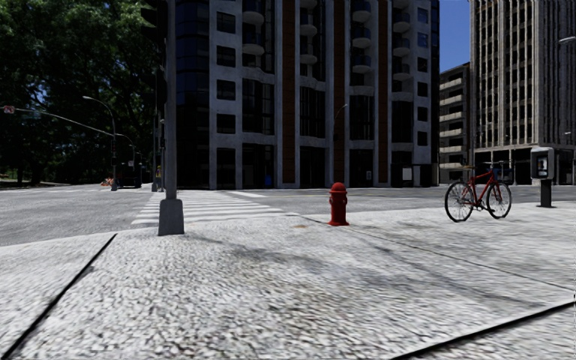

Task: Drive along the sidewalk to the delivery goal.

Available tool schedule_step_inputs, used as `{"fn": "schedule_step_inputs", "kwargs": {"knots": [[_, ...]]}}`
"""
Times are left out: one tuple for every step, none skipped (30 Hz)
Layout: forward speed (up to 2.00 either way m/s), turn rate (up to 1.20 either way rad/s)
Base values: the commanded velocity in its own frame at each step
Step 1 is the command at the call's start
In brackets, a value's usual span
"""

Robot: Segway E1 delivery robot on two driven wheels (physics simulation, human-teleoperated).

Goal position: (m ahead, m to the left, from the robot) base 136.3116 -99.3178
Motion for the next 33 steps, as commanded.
{"fn": "schedule_step_inputs", "kwargs": {"knots": [[2.00, 0.00], [2.00, 0.00], [2.00, 0.00], [2.00, 0.00], [2.00, 0.00], [2.00, 0.00], [2.00, 0.00], [2.00, 0.00], [2.00, 0.00], [2.00, 0.00], [2.00, 0.00], [2.00, 0.00], [2.00, 0.00], [2.00, 0.11], [2.00, 0.34], [2.00, 0.34], [2.00, 0.39], [2.00, 0.41], [2.00, 0.41], [2.00, 0.41], [2.00, 0.41], [2.00, 0.41], [2.00, 0.38], [2.00, 0.29], [2.00, 0.29], [2.00, 0.00], [2.00, 0.00], [2.00, 0.35], [2.00, 0.35], [2.00, 0.40], [2.00, 0.44], [2.00, 0.51], [2.00, 0.51]]}}
